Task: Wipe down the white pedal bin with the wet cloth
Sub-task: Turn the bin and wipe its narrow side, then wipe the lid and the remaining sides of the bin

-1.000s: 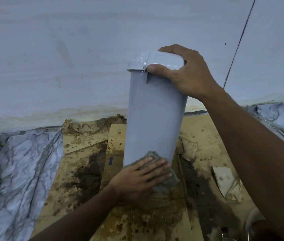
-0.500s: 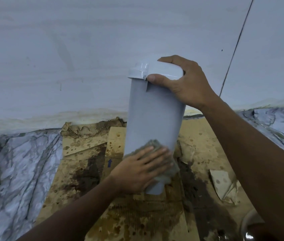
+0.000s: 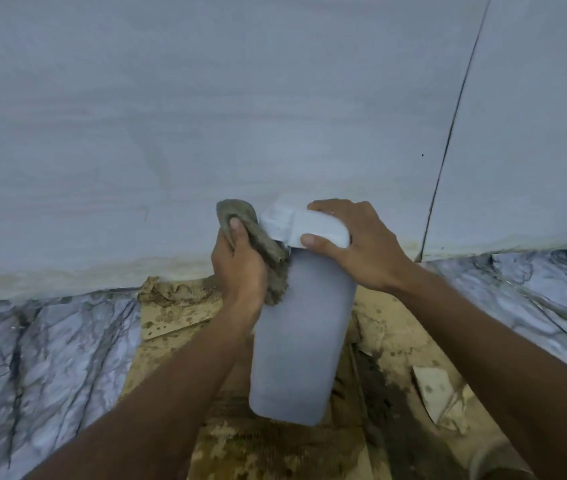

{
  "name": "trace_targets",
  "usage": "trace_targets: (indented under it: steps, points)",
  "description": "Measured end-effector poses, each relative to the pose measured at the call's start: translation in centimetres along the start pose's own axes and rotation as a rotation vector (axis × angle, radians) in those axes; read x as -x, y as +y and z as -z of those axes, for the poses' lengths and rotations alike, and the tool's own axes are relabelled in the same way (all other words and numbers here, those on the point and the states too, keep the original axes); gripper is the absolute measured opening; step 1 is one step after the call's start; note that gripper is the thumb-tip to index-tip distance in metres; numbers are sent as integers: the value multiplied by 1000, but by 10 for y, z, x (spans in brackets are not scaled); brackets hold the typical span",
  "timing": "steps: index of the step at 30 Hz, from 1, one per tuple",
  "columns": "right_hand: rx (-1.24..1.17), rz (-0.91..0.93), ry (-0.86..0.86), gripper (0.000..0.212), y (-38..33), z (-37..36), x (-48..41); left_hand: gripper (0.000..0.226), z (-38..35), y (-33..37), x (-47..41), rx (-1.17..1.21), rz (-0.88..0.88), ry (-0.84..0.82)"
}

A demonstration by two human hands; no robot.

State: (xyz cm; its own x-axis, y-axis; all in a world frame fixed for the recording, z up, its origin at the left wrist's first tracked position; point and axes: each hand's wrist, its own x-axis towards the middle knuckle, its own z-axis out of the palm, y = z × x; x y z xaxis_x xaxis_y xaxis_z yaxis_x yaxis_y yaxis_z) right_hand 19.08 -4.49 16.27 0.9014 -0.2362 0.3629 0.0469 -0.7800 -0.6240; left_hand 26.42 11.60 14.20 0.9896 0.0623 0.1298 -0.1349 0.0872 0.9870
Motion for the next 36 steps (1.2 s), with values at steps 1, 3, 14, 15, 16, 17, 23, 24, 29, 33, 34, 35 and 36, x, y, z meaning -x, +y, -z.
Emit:
trace_targets:
  steps: [1,3,14,15,16,17,23,24,29,33,34,35,36]
  points:
    - [34,19,-21,64,-6,0,8,35,4,12,-1,-50,-79,-57]
    - [133,70,-69,71,-15,-1,22,32,12,28,-1,-211,-241,-260]
    - [130,35,-439,56,2,3,70,45,51,45,49,-945,-432,-799]
    - [156,40,-450,55,7,2,68,49,52,41,51,-992,-443,-803]
    - [180,51,-458,54,11,1,65,53,54,37,52,-1030,-442,-790]
    - [197,59,-469,54,13,1,61,55,54,33,52,-1062,-432,-772]
    - [197,54,-473,49,25,-9,19,57,44,28,64,-1179,-530,-743]
    - [199,46,-469,49,28,-9,12,56,43,28,69,-1184,-573,-754]
    - [201,83,-472,50,27,-15,-14,62,37,25,106,-1231,-733,-799]
    - [271,116,-459,50,23,-26,-20,64,48,19,107,-1223,-783,-767]
    - [281,118,-451,50,21,-29,-20,64,52,21,106,-1226,-805,-757]
    - [289,119,-443,50,19,-31,-19,63,56,25,106,-1216,-819,-739]
    - [297,118,-438,50,17,-32,-17,62,59,27,106,-1185,-822,-733]
